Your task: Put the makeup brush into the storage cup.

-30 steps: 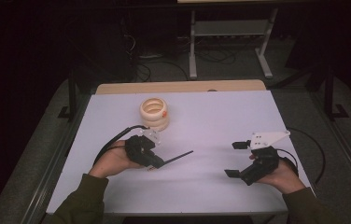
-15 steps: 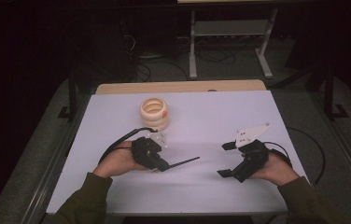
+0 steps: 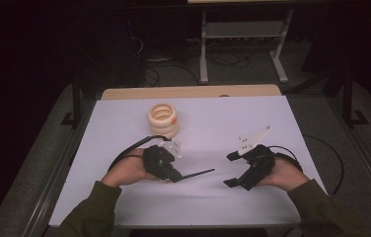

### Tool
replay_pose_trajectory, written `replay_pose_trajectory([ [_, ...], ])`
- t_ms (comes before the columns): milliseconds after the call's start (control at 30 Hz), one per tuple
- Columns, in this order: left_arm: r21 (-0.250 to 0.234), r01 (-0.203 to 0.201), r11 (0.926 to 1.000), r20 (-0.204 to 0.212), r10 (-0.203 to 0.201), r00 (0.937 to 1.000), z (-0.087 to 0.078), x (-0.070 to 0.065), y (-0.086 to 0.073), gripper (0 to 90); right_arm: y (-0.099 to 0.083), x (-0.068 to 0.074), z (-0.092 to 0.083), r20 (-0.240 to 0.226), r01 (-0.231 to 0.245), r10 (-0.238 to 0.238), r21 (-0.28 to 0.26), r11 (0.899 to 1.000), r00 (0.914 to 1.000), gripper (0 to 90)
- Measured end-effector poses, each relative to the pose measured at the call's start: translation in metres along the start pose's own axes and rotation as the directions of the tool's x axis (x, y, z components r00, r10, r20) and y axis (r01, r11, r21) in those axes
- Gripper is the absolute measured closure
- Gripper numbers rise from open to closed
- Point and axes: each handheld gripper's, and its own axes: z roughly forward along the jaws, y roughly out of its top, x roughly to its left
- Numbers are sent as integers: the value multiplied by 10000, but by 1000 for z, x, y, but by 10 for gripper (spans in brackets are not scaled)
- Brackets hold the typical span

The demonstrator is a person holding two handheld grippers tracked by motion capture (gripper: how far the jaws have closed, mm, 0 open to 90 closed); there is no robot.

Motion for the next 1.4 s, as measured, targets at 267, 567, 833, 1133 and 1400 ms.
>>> replay_pose_trajectory([
  [267, 104, -172, 9998, 80, 171, 9998, 2, 1, 5, 838, 13, -2, 8, -226, 278, -264, 635, 9976, 9994, 147],
  [567, 356, -334, 9988, 164, 328, 9993, 6, 0, 8, 838, 30, -2, 16, -605, 697, -616, 1439, 9871, 9963, 195],
  [833, 393, -428, 9983, 206, 420, 9989, 8, -2, 11, 838, 41, -1, 23, -945, 955, -782, 1952, 9761, 9925, 254],
  [1133, 515, -510, 9974, 301, 495, 9983, 9, -4, 12, 838, 56, 0, 32, -1404, 1171, -833, 2526, 9605, 9866, 348],
  [1400, 582, -576, 9966, 335, 557, 9979, 10, -5, 13, 838, 65, -1, 41, -1578, 1216, -739, 3191, 9399, 9847, 427],
])
